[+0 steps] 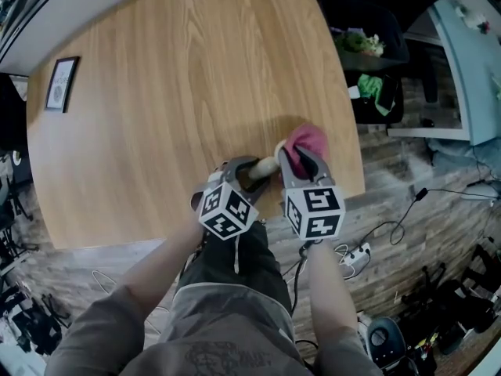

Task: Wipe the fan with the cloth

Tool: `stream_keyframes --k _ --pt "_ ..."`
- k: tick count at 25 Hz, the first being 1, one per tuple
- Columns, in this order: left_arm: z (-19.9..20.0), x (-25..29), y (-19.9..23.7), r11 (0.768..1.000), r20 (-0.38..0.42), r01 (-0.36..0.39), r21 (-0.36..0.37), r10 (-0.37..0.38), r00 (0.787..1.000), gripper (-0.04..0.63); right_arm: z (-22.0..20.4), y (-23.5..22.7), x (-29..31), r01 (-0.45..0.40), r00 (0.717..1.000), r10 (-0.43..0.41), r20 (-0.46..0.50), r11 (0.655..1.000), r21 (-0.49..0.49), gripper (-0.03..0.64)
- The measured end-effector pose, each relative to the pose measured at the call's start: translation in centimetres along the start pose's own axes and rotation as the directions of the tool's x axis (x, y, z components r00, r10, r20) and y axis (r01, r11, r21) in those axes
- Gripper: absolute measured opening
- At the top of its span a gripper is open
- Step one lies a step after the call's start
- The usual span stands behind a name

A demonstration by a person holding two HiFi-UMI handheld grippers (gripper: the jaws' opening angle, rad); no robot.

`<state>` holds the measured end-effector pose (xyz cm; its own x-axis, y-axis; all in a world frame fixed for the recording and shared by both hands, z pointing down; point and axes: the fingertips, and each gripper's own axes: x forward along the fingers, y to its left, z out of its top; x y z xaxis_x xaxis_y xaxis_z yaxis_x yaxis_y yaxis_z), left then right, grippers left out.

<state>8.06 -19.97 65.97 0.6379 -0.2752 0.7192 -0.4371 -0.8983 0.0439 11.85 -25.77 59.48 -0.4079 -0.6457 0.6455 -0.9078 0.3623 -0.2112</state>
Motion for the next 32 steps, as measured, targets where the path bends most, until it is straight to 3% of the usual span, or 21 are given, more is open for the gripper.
stream_keyframes --k 8,12,18,20,23,28,32 --pt "-0.1 0.0 0.1 1.0 0.002 -0.005 -0.002 0.005 1.0 0.196 -0.9 4.0 0.8 -0.156 0.986 0.151 -0.075 0.985 -0.071 0.069" --pt "-0.1 0.0 0.1 1.0 0.002 -0.002 -0.002 0.002 1.0 0.196 -2.6 6.7 1.0 -0.286 0.95 0.276 -0.148 0.957 -0.055 0.069" --pt "0.1 0.0 0.1 1.0 0.002 -0.003 0.0 0.003 1.0 0.196 -4.8 7.2 0.0 -0.346 0.909 0.325 -0.262 0.938 -0.036 0.069" --pt "0.0 0.1 0.0 1.0 0.002 -0.001 -0.001 0.001 1.0 0.196 -5.4 5.9 -0.6 -0.331 0.905 0.296 -0.307 0.941 -0.067 0.069" --pt "0.1 0.1 0.1 1.0 0.0 0.003 -0.008 -0.003 1.0 0.196 -4.9 3.8 -1.4 -0.277 0.93 0.235 -0.281 0.953 -0.12 0.069" --pt "0.0 0.1 0.0 1.0 0.0 0.018 -0.018 -0.018 1.0 0.196 -1.9 0.1 -2.0 -0.185 0.979 0.191 -0.067 0.979 0.081 0.074" --pt "0.0 -0.1 0.1 0.999 0.0 0.03 -0.022 -0.03 1.0 0.196 0.2 -3.8 -2.2 -0.003 1.0 0.001 0.021 0.992 0.123 0.074"
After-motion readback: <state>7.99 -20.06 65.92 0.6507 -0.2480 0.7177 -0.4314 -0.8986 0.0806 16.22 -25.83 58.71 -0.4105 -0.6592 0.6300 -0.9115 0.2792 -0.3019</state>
